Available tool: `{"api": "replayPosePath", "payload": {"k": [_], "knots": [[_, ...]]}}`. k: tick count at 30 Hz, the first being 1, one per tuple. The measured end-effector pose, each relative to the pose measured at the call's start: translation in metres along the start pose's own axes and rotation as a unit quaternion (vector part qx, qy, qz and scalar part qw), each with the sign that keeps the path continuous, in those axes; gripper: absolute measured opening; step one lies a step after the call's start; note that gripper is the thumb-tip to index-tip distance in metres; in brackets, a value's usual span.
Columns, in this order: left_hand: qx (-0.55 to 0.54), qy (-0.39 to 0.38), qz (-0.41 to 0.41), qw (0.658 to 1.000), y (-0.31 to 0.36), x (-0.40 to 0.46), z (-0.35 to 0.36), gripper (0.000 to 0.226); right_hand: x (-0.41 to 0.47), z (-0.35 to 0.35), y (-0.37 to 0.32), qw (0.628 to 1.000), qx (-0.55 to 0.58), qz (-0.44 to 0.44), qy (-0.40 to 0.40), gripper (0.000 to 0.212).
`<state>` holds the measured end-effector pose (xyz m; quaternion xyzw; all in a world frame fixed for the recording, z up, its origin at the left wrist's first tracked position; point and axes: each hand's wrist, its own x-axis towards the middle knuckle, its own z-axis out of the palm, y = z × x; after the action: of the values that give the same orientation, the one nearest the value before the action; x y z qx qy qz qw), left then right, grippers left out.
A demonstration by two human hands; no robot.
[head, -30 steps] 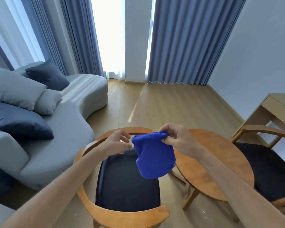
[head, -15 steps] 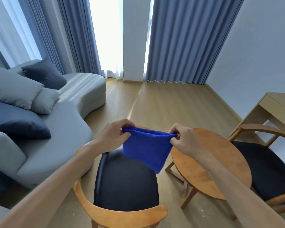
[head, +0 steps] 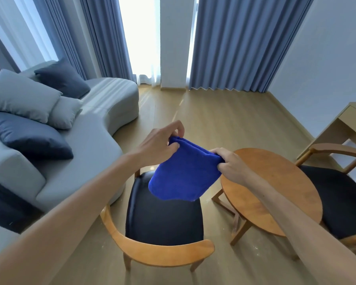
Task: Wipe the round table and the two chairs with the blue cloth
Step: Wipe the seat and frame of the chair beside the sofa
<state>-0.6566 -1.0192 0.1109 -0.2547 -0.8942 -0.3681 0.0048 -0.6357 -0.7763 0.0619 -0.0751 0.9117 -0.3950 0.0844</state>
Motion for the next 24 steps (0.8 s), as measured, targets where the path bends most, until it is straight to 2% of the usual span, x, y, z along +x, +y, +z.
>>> {"api": "replayPosePath", "payload": {"k": [4, 8, 11, 18, 22, 24], "knots": [[0.011, -0.013, 0.007, 1.000, 0.000, 0.001, -0.002, 0.022, 0.000, 0.001, -0.005, 0.998, -0.021, 0.006, -0.063, 0.048], [0.031, -0.029, -0.009, 0.999, -0.006, 0.001, -0.009, 0.029, 0.004, -0.003, -0.009, 0.984, -0.141, -0.104, 0.021, 0.018], [0.029, -0.033, -0.005, 0.999, -0.017, -0.005, -0.017, 0.026, 0.006, -0.015, -0.015, 0.986, -0.103, -0.112, 0.065, 0.017], [0.041, -0.003, 0.015, 0.999, -0.041, -0.010, -0.010, 0.017, 0.012, -0.018, -0.024, 0.981, -0.114, -0.143, 0.067, 0.012], [0.044, -0.023, -0.019, 0.999, -0.050, -0.005, -0.005, 0.037, 0.014, -0.011, -0.019, 0.987, -0.093, -0.121, 0.059, 0.014], [0.062, -0.045, -0.030, 0.997, -0.056, -0.002, 0.000, 0.036, 0.013, -0.010, -0.014, 0.990, -0.079, -0.106, 0.056, 0.015]]}}
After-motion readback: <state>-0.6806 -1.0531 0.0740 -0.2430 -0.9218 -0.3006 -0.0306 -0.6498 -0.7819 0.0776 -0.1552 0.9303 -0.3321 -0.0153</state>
